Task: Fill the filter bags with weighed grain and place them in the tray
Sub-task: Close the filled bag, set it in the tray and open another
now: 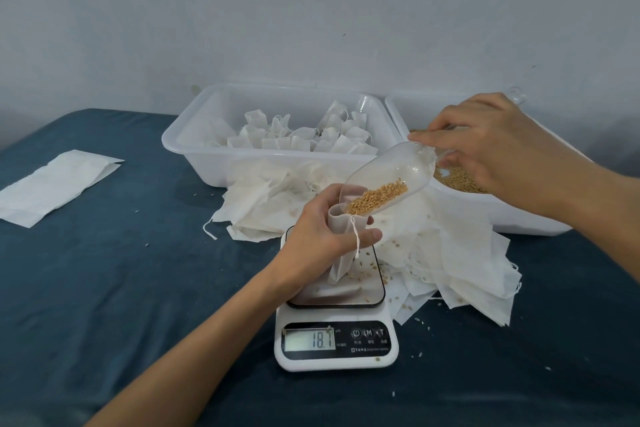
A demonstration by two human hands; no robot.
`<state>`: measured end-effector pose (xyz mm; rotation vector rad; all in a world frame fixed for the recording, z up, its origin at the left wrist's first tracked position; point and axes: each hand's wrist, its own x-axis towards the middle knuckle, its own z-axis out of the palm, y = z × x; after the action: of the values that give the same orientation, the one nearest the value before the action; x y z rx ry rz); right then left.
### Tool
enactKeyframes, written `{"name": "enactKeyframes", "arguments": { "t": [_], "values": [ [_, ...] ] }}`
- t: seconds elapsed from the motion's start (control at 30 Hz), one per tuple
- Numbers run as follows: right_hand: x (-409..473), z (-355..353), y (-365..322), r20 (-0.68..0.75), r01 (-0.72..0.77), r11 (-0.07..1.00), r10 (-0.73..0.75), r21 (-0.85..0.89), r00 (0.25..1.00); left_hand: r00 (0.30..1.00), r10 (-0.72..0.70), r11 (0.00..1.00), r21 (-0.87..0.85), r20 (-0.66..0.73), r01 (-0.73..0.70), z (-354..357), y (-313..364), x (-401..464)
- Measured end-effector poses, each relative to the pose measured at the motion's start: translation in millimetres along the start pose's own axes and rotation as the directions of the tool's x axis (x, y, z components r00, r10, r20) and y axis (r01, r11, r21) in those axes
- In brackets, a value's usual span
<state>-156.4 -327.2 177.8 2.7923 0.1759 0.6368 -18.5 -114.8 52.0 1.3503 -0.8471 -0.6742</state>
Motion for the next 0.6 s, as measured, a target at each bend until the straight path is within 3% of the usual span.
{"name": "enactKeyframes", "arguments": {
  "t": [0.6],
  "values": [
    [-0.4, 2.9, 1.6, -0.008, 0.004, 1.000, -0.004, -0.024, 1.000, 1.000, 0.009, 0.998, 0.063, -0.017, -0.008, 0.4, 3.7, -2.2]
  ]
}}
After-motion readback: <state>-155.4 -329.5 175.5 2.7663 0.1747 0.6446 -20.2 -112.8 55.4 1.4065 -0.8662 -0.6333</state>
